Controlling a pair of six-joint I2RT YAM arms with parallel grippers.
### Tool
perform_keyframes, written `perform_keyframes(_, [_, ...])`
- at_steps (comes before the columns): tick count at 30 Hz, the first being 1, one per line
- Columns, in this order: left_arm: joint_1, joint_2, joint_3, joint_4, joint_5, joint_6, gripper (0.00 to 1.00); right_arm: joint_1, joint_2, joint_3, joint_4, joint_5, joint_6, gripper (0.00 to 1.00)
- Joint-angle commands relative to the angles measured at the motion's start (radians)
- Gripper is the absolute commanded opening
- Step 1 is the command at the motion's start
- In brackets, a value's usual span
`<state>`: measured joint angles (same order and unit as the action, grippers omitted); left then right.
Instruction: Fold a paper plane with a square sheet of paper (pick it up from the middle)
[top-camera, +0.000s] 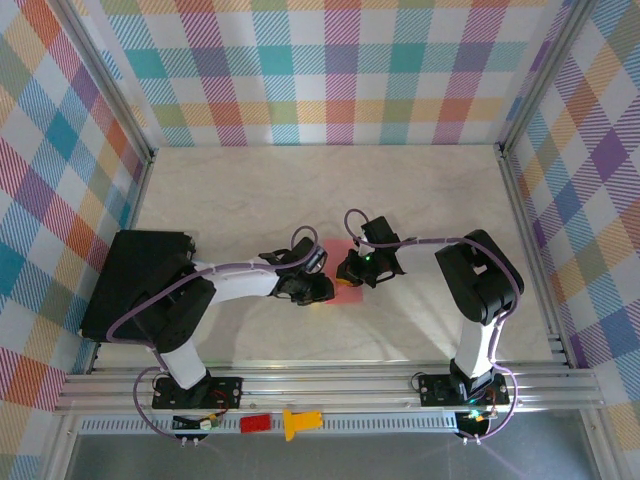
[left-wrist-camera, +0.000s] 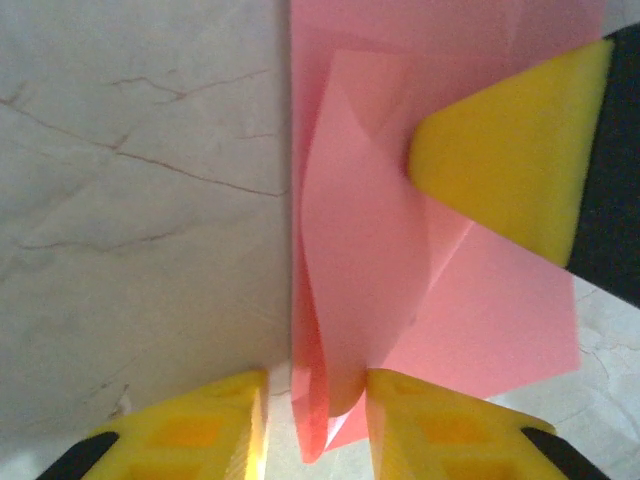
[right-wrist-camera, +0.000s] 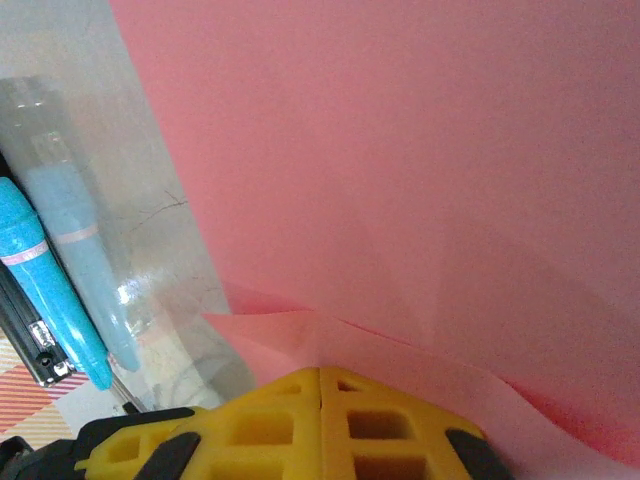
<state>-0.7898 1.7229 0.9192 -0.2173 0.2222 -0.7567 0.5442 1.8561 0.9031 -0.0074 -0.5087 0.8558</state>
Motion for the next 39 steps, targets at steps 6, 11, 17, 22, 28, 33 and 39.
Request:
perform_keyframes(6, [-0.018,0.066,0.025,-0.112,-0.014,0.008,0.23,0.006,0.044,-0.017,-0.049,0.064,0.007,0.05])
perform_keyframes(11, [-0.017,0.086,0.028,-0.135,-0.018,0.004,0.21,0.005,0.017,-0.004,-0.031,0.043,-0.004,0.06])
perform_keyframes(17, [-0.018,0.107,0.034,-0.147,-0.017,0.006,0.20,0.006,-0.030,0.008,0.006,-0.002,-0.032,0.09])
perform_keyframes(22, [-0.017,0.117,0.037,-0.159,-0.024,0.006,0.19,0.005,-0.050,-0.012,0.027,-0.030,-0.050,0.08])
perform_keyframes(28, [-0.017,0.127,0.037,-0.169,-0.030,0.002,0.17,0.005,-0.033,-0.021,0.014,-0.010,-0.064,0.07])
perform_keyframes(33, [-0.017,0.128,0.037,-0.177,-0.034,0.002,0.16,0.005,0.003,-0.018,0.004,0.019,-0.062,0.06])
perform_keyframes(39, [-0.018,0.127,0.036,-0.183,-0.038,0.000,0.15,0.005,0.029,-0.021,-0.026,0.062,-0.073,0.05])
